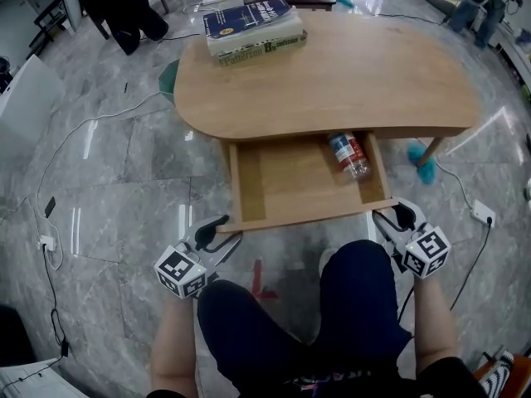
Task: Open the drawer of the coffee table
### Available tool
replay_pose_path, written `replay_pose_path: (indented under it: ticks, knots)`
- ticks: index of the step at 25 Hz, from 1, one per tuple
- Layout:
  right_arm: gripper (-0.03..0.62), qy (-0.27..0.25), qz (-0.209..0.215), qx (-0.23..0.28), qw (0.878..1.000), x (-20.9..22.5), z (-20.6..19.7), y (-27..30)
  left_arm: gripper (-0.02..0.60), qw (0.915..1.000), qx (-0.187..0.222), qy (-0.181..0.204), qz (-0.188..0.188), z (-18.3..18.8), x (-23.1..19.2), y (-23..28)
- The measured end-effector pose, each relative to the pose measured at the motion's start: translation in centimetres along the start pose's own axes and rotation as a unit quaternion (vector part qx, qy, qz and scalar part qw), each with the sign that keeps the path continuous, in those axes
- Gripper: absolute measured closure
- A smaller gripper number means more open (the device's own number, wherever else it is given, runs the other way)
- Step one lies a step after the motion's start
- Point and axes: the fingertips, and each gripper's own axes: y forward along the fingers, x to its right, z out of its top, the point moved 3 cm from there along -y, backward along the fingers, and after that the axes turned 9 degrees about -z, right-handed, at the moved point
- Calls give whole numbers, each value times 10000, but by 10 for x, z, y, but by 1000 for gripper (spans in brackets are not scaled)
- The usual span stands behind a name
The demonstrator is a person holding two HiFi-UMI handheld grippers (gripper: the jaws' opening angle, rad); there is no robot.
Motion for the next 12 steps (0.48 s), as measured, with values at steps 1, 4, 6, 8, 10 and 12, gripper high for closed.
replay_pose_path:
  ticks: [1, 4, 6, 8, 10, 12]
  knots:
    - [384, 3, 0, -16, 10000, -2, -3, -2, 400, 10000, -46, -8, -7, -3, 2, -1]
    - [384, 10, -6, -72, 10000, -6, -9, -5, 400, 9999, -168, -8, -35, -8, 7, -2]
    - [384, -9, -8, -104, 9999, -8, -12, -8, 400, 9998, -213, -3, -55, -12, 10, -3]
    - [382, -40, -3, -145, 9999, -10, -16, -10, 402, 9997, -254, 4, -65, -16, 12, -4]
    - [382, -72, 3, -187, 9998, -12, -19, -11, 400, 9996, -280, -3, -69, -19, 14, -4]
    - [382, -85, 3, -220, 9997, -13, -23, -12, 400, 9995, -304, -10, -71, -22, 15, -4]
